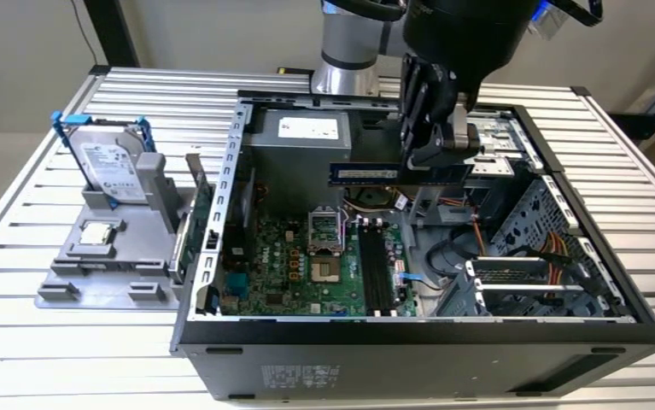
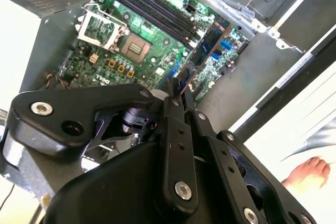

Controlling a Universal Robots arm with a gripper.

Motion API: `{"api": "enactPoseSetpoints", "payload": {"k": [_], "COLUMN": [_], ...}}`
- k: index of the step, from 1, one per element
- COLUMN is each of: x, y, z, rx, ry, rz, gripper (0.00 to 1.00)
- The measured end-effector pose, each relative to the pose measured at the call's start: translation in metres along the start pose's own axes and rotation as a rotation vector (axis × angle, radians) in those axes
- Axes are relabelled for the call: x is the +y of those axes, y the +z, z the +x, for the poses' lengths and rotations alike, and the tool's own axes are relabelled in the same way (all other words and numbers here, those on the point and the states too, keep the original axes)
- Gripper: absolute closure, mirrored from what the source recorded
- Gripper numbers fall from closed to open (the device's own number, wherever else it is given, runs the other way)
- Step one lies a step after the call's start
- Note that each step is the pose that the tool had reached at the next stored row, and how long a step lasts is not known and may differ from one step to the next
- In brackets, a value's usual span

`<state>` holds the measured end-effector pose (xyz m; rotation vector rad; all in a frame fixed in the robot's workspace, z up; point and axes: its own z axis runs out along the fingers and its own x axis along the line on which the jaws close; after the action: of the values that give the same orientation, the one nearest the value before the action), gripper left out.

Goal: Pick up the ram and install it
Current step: 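Pick up the ram and move it above insertion slot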

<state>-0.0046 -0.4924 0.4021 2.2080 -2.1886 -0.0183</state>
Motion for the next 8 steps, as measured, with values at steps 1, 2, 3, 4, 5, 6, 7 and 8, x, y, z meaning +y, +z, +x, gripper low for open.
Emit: {"api": "enactPoseSetpoints", "payload": {"k": [1, 2, 3, 4, 5, 6, 7, 8], "x": [-0.0006, -0.0012, -0.0018, -0.0023, -0.0028, -0.0033, -0.0038, -0.0043], "y": [0.0000, 0.0000, 0.0000, -0.0001, -0.0001, -0.0001, -0.0001, -0.0001], "z": [0.0000, 0.0000, 0.0000, 0.0000, 0.0000, 0.0000, 0.0000, 0.0000], "rx": [0.0000, 0.0000, -0.0001, 0.0000, 0.0000, 0.0000, 0.0000, 0.0000], "ry": [0.000, 0.000, 0.000, 0.000, 0.000, 0.000, 0.000, 0.000], "rz": [0.0000, 0.0000, 0.0000, 0.0000, 0.0000, 0.0000, 0.0000, 0.0000], "gripper": [1.00, 1.00, 1.00, 1.00, 1.00, 1.00, 1.00, 1.00]}}
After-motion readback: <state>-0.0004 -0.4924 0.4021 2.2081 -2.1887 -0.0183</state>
